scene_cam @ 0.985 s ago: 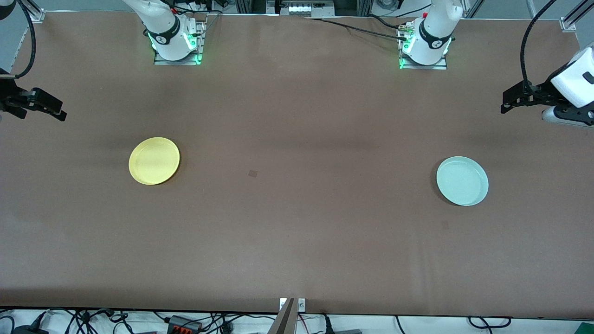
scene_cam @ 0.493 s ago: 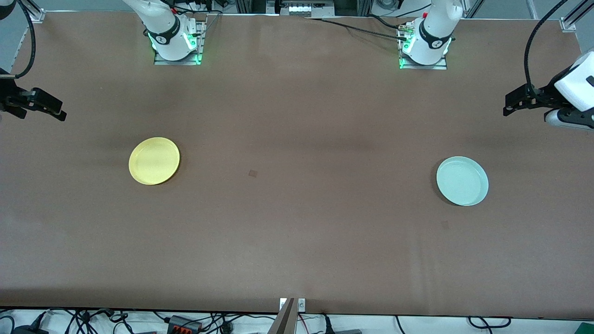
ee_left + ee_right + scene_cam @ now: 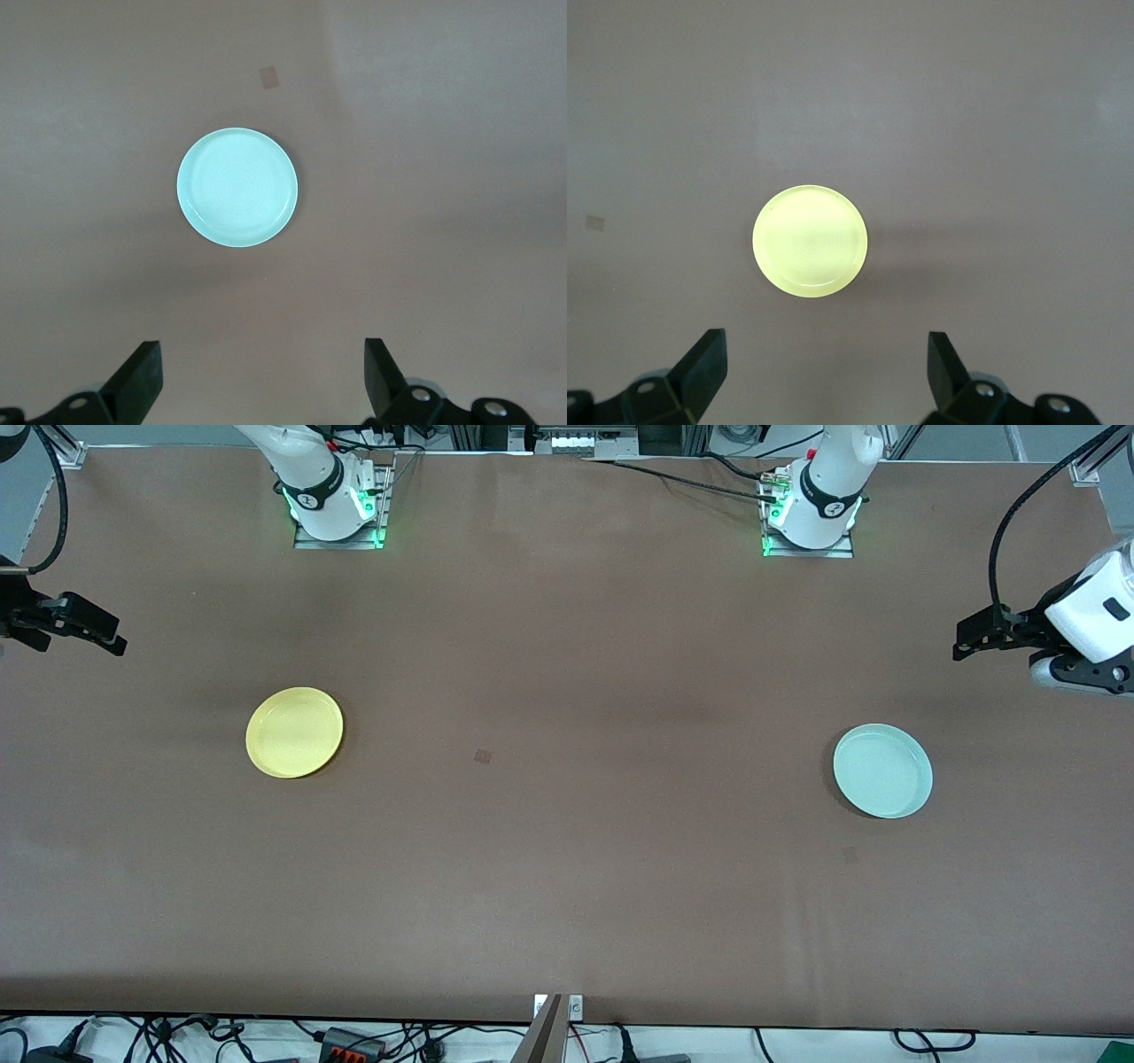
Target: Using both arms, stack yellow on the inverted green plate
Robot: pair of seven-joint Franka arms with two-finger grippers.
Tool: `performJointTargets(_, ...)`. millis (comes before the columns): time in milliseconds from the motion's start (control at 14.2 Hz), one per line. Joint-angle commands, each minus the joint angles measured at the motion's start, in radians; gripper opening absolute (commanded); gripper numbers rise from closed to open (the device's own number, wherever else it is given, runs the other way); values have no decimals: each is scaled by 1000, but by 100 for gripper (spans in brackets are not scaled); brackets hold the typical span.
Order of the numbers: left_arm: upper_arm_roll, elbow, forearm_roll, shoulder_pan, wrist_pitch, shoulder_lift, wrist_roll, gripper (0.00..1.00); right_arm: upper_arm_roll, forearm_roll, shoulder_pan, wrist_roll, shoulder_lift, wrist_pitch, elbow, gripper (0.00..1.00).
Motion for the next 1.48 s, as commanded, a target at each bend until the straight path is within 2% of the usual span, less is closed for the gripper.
performJointTargets(0,0,65,-13,14,0,82,1,100,-4,-10,0,-14,-25,-6,-16,100)
performJointTargets(422,-1,230,-16,141,9,338,12,100,-7,-5,-1,-13,-20,-18,-13,100)
performJointTargets(704,0,226,-22,227,165,434,176,100,1,-5,3,-13,-19,-17,-13,100)
performJointTargets(844,-6,220,-24,270,173,489,231,100,2,-5,3,-13,-16,-17,-14,100)
performJointTargets(985,-7,159,-30,287,210,529,245,100,2,-5,5,-13,-11,-17,-16,100)
performJointTargets(1196,-9,10,-38,296,372,518,233,100,2,-5,6,-13,9,-18,-17,100)
performJointTargets(1407,-10,-104,-146,321,513,521,249,100,2,-5,15,-13,26,-11,-20,100)
